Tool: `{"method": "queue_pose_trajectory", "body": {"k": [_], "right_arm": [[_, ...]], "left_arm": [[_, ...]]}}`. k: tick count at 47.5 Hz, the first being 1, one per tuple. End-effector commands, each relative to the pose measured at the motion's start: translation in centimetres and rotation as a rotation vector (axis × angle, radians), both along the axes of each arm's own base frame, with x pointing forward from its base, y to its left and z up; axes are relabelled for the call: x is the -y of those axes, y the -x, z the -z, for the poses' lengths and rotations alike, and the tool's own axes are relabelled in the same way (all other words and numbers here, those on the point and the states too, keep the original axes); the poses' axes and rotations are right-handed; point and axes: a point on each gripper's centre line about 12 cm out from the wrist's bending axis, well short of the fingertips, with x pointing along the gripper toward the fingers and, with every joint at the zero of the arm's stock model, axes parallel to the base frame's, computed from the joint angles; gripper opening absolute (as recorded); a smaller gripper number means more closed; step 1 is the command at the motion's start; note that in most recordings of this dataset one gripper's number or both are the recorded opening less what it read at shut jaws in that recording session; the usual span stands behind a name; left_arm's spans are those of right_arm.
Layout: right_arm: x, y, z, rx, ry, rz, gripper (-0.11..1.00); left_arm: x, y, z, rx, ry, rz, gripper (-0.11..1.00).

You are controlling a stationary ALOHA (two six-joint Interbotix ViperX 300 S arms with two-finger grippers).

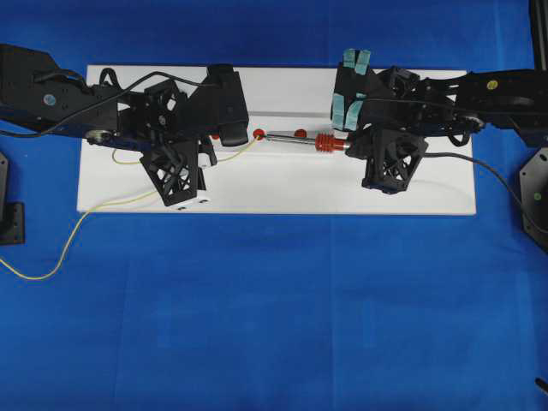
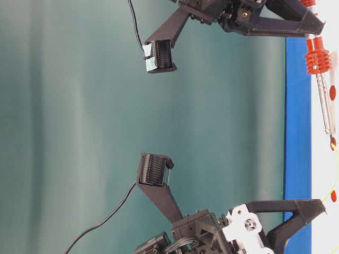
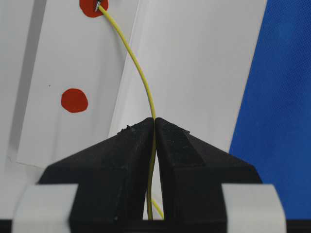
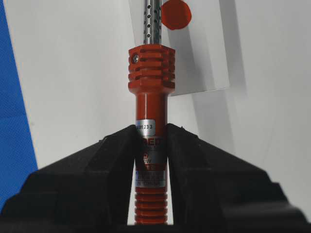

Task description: Touch the tip of the soldering iron to the tip of the solder at the mark.

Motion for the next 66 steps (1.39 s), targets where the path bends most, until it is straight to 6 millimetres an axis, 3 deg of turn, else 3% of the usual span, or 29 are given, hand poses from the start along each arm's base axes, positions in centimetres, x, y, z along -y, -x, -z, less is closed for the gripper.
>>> {"method": "queue_pose_trajectory", "body": {"k": [1,36,66], "right_arm": [[0.2,-0.6,-1.1,0.036,0.006,0.004,0.07],[0.2,-0.6,-1.1,0.036,0.006,0.004,0.07],[0.1,-0.4,-1.1,0.038,0.006,0.004,0.07]], "left_arm": [[-0.1,-0.6,-1.2,0.036,-0.005,-0.001,0.03],[-0.1,-0.3,-1.7,0.033,-0.007,0.001,0.03],[1.1,4.4,-6.3,0.127,-0.006,0.011,0.03]]}}
